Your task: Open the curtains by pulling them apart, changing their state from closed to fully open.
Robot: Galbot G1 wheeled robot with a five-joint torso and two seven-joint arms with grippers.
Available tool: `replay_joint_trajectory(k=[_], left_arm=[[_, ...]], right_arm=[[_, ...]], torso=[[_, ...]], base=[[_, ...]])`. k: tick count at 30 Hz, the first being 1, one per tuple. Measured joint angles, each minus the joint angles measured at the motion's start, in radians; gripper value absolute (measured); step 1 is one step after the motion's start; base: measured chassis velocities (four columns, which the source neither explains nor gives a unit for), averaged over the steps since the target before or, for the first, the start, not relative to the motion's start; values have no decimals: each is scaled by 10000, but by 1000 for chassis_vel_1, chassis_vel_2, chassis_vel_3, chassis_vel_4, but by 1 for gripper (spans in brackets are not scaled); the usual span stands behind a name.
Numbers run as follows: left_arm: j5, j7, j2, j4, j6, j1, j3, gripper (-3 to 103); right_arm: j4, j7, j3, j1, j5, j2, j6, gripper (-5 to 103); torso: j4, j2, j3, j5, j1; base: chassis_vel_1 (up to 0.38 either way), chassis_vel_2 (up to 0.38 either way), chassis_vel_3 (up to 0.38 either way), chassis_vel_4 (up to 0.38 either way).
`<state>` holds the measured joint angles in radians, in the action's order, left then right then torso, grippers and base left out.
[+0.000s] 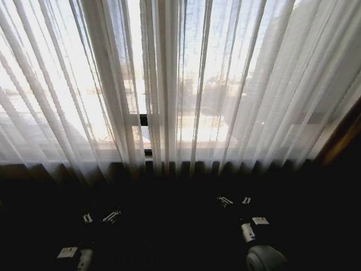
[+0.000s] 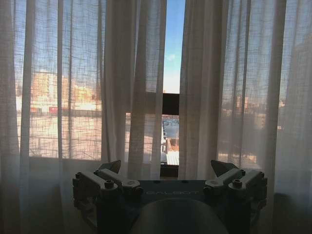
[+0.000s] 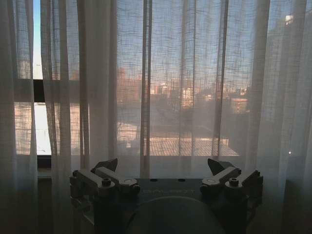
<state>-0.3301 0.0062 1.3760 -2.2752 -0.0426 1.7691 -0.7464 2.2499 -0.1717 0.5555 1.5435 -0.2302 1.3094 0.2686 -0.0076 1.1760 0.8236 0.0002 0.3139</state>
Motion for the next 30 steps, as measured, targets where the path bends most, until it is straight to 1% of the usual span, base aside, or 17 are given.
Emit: replay_joint_trajectory(k=[18,30], left_arm=[[-7,61,82,-88,17,5,54,100],[36,90,134,-96,205,163,82,100]], right_arm=[[1,-41,-13,-3,0,92,-54,100],[1,34,-33,-41,23,123,-128,100]], torso=[[0,0,0,0,0],[0,0,0,1,0]], base=[[0,0,0,0],[0,0,0,0]])
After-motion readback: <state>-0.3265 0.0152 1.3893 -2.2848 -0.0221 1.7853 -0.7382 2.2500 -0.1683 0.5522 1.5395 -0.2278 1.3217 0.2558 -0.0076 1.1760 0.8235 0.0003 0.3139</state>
